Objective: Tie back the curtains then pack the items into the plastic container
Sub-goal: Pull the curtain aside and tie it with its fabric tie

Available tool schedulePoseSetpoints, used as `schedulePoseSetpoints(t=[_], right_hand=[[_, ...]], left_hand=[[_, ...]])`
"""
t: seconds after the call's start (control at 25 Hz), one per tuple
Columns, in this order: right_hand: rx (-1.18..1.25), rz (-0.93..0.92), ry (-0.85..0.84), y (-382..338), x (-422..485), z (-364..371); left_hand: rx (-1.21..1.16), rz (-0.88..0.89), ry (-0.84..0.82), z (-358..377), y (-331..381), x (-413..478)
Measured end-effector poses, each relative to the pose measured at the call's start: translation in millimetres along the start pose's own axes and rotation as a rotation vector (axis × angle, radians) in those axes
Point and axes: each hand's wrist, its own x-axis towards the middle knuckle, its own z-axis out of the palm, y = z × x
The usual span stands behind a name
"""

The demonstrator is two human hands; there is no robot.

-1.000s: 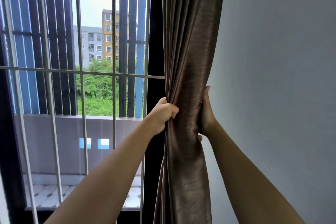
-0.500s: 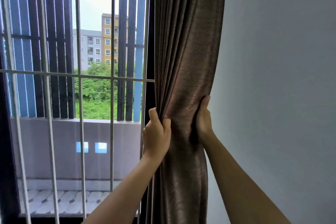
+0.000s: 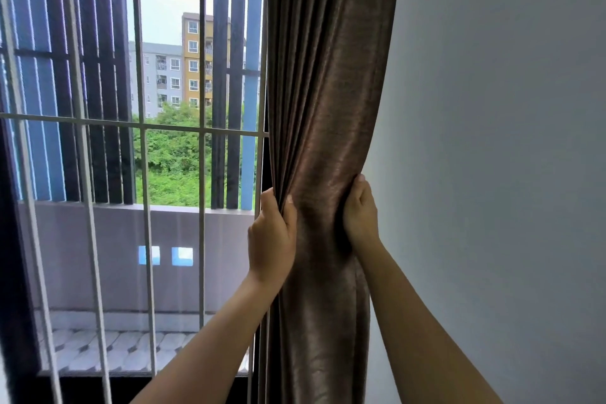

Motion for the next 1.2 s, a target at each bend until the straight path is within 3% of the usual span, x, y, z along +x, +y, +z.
schedulePoseSetpoints(t=[0.08,0.28,0.48,0.72,0.92,1.0,1.2], right_hand=[[-0.018,0.025,0.079,-2.8,-0.3,0.6],[0.371,0.213,-0.311,-1.1,-1.9,-14.9],[0.394,0.189,-0.336,2.3,-11.6,-26.9],[0.051,-0.074,-0.14,8.6,-48.9,-14.8],[-0.335,0.077,-0.035,20.4,-51.7,-4.3],[-0.27,0.098,-0.017,16.6,-49.5,-0.2],[0.308,0.049,-0.098,32.8,-56.2,7.7]], left_hand=[[-0.019,0.032,-0.014,-0.7,5.3,-3.7],[-0.016,0.1,-0.011,-8.3,4.0,-0.1],[0.117,0.206,-0.027,-6.8,-2.2,7.4],[0.36,0.028,-0.169,0.6,12.8,10.2],[0.306,-0.078,-0.398,-6.4,18.5,28.0],[0.227,-0.07,-0.473,-11.2,18.9,34.0],[0.03,-0.275,-0.854,-28.1,17.7,67.3]])
